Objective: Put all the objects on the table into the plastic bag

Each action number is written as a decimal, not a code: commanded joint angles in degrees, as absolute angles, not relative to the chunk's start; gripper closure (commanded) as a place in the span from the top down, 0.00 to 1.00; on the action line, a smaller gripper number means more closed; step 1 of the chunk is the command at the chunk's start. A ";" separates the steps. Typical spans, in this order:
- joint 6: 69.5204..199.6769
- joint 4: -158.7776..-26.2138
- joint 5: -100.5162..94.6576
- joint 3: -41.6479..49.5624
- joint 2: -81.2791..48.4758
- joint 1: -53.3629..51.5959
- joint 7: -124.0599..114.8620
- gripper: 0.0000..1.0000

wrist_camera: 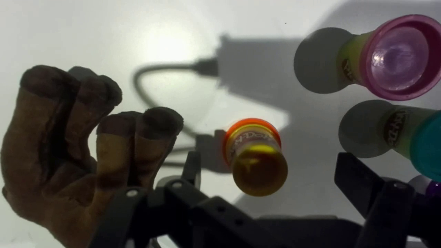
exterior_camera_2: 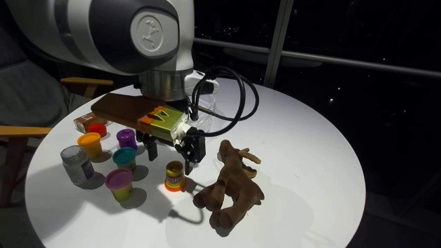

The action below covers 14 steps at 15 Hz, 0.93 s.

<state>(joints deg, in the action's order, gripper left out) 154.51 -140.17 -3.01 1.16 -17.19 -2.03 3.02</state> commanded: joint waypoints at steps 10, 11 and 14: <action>151.82 -136.51 -3.32 1.02 -19.24 -1.08 1.92 0.14; 151.03 -136.42 -3.56 1.21 -18.18 -1.80 0.65 0.14; 146.27 -133.05 -4.91 1.45 -14.61 -5.51 -6.09 0.16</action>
<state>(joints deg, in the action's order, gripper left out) 152.01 -135.62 -3.09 1.17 -19.72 -1.93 0.62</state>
